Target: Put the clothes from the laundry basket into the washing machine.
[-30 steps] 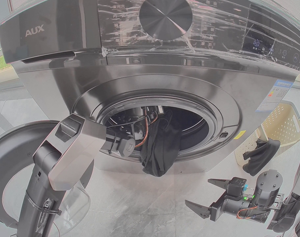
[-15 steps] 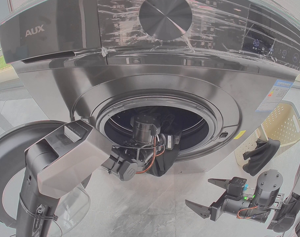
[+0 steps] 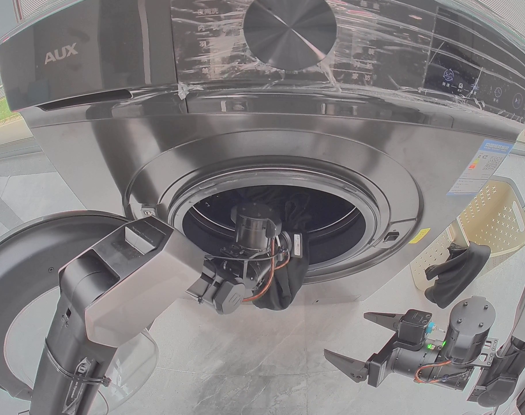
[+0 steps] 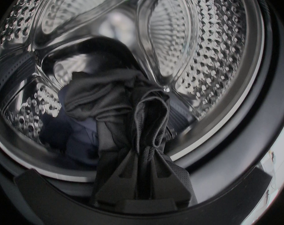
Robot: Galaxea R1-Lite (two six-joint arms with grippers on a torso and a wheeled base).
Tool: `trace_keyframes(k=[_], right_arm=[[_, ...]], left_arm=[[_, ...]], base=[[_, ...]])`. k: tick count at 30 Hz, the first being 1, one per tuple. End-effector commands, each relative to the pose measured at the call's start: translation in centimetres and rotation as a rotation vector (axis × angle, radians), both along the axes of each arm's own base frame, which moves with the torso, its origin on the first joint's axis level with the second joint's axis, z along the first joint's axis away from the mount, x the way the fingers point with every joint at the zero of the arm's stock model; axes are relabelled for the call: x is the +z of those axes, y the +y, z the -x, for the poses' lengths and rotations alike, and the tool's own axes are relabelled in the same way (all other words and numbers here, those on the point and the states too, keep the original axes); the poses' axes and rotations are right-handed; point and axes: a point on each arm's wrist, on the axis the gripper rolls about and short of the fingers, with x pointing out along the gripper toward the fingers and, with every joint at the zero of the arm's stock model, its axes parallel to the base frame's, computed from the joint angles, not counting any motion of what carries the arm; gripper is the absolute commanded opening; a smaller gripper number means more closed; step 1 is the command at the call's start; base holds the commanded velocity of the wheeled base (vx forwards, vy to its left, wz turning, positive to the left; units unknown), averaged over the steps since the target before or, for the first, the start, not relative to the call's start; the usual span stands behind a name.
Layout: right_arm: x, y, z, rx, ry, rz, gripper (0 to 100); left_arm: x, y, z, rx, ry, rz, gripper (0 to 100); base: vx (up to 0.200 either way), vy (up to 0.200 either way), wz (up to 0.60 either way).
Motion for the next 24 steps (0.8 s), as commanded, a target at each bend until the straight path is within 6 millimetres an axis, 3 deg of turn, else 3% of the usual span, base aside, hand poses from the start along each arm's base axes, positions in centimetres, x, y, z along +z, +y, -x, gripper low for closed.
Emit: trace_keyframes(k=[1,4,7,14,19,20,24], right_arm=[[0.0,0.0,0.0,0.002,0.000,0.000,100],[0.0,0.1,0.0,0.002,0.000,0.000,100],[0.0,0.0,0.0,0.002,0.002,0.001,100],[-0.1,0.1,0.0,0.002,0.004,0.003,100],[-0.1,0.0,0.0,0.003,0.006,0.003,100],[-0.1,0.0,0.0,0.001,0.006,0.003,100],[-0.2,0.0,0.0,0.003,0.007,0.004,100]], left_arm=[[3.5,0.7,-2.5,0.071,-0.123,0.092,0],[5.9,1.0,-3.7,0.109,-0.196,0.154,0],[6.6,1.2,-4.3,0.116,-0.232,0.181,0],[7.2,1.7,-6.1,0.144,-0.293,0.229,0],[6.0,1.7,-6.0,0.154,-0.251,0.207,0],[6.0,1.6,-5.7,0.150,-0.242,0.205,100],[5.4,1.6,-4.3,0.138,-0.172,0.176,100]], base=[[0.000,0.000,0.00],[0.000,0.000,0.00],[0.000,0.000,0.00],[0.000,0.000,0.00],[0.000,0.000,0.00],[0.000,0.000,0.00],[0.000,0.000,0.00]])
